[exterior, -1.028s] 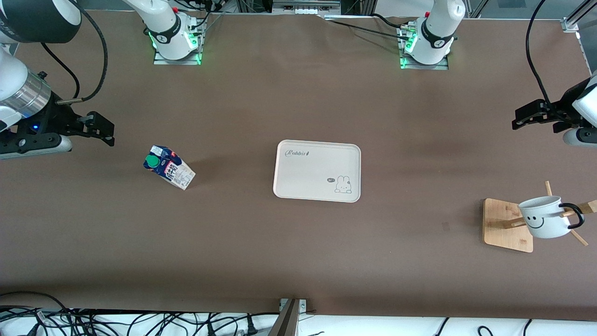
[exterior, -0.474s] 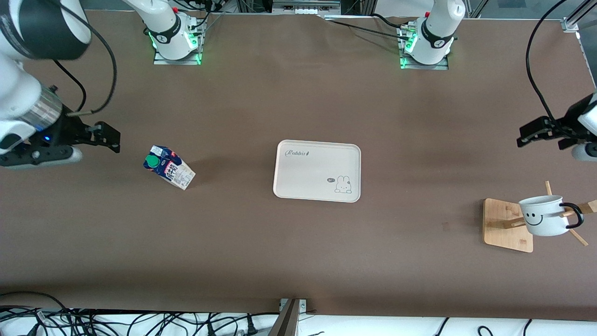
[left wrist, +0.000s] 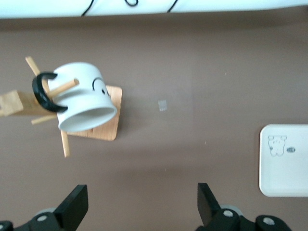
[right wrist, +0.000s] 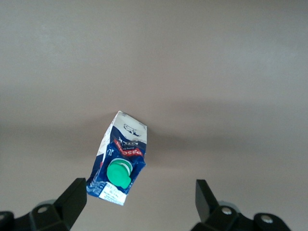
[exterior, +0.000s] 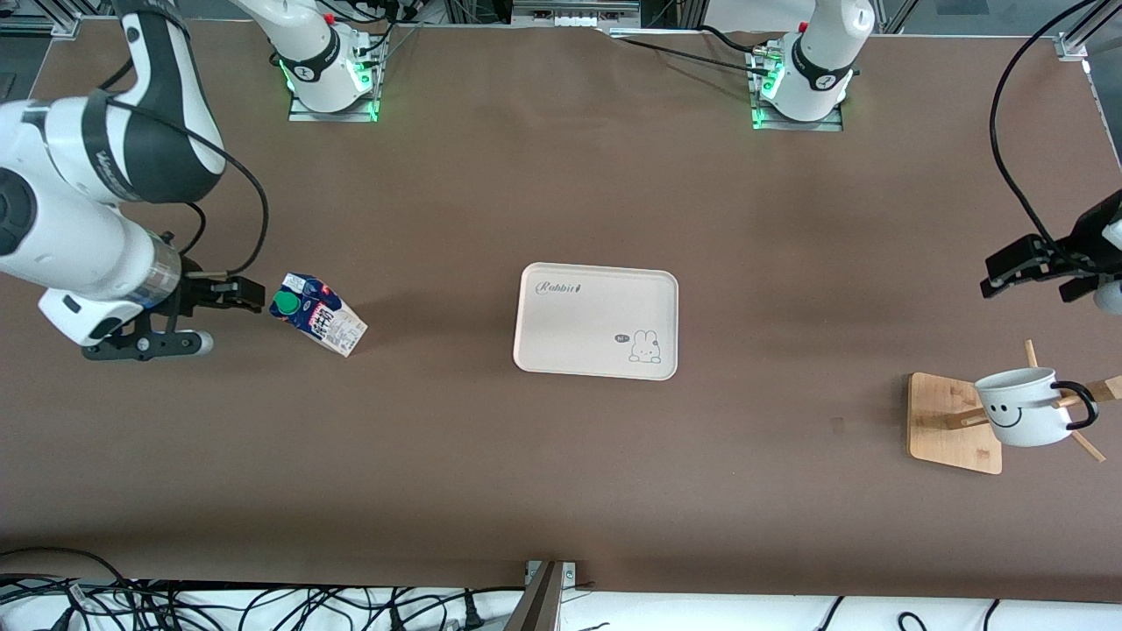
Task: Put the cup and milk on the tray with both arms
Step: 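Grasp the milk carton with the right gripper while the left gripper reaches the mug, then carry the milk carton onto the white tray with the right gripper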
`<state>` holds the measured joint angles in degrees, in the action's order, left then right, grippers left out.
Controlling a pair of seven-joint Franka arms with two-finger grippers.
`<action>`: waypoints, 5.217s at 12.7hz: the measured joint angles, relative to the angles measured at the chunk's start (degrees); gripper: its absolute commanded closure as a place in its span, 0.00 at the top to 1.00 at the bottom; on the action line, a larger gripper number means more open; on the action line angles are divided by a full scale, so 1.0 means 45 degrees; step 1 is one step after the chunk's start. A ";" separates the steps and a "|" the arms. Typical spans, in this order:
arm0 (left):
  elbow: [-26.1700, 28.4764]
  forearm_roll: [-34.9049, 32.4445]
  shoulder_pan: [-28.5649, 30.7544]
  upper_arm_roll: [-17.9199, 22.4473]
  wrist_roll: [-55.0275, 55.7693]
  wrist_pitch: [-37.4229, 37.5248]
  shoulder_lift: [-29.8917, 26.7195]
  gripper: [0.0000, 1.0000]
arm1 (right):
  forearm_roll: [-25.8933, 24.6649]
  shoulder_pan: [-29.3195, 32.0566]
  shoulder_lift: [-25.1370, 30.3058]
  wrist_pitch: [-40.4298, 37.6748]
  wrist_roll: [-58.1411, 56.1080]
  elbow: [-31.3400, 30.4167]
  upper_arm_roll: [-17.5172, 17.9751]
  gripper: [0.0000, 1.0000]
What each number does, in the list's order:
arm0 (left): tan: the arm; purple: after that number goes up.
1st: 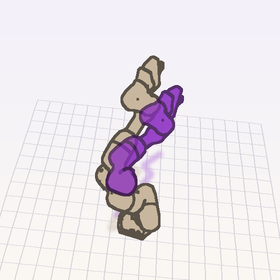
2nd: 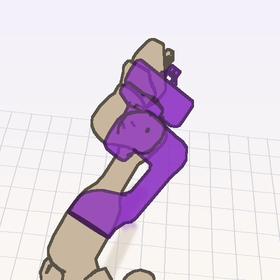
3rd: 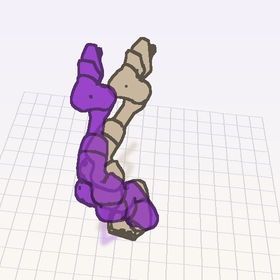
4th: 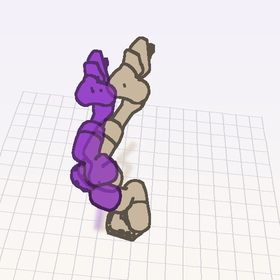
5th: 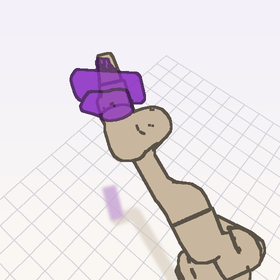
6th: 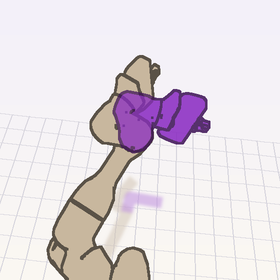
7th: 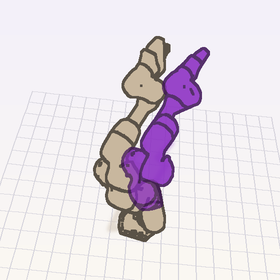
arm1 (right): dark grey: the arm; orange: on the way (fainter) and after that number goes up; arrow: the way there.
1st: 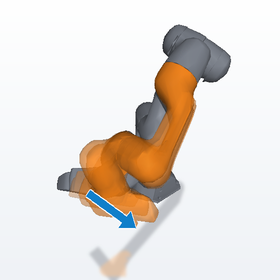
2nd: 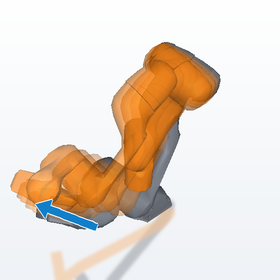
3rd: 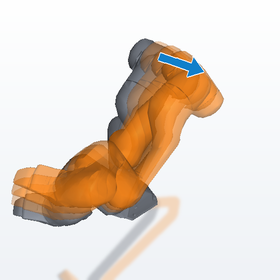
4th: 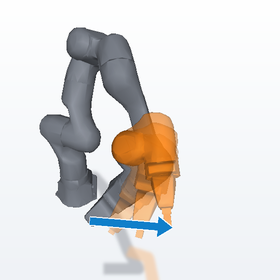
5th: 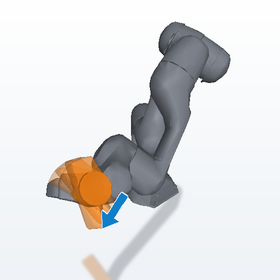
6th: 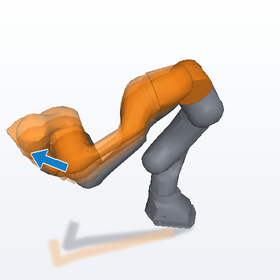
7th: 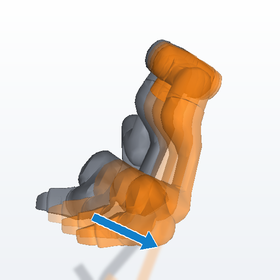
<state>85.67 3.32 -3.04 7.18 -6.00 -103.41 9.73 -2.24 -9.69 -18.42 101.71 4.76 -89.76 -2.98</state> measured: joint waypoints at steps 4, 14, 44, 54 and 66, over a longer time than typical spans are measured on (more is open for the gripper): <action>0.1644 0.0071 -0.0062 -0.0032 -0.0001 -0.4683 0.0203 1.00 | 0.0068 0.0007 -0.0024 0.0341 0.0391 -0.0481 -0.0023 1.00; 0.7410 0.0622 -0.0511 -0.0007 0.0075 -1.4028 -0.1125 1.00 | 0.0146 0.0013 0.0000 0.1939 0.1656 -0.2322 -0.0036 1.00; 1.1273 0.3159 -0.0920 0.0526 0.1051 -2.1387 0.0182 1.00 | 0.0569 -0.0554 0.0408 0.1588 0.3677 -0.1711 0.1520 0.31; 0.9493 0.3159 -0.0925 0.0537 0.1054 -2.1393 0.1225 1.00 | 0.1433 -0.5985 -0.3699 0.3630 0.8442 0.2501 0.1980 0.32; 0.8899 0.3170 -0.0900 0.0898 0.1069 -2.1393 0.1510 1.00 | 0.1078 -0.6109 -0.4543 0.3875 0.8454 0.2591 0.1851 1.00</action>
<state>125.72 17.58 -7.09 11.22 -1.19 -199.67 16.52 2.61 -37.18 -38.87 119.15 42.81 -78.10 5.35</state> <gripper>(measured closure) 0.000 0.586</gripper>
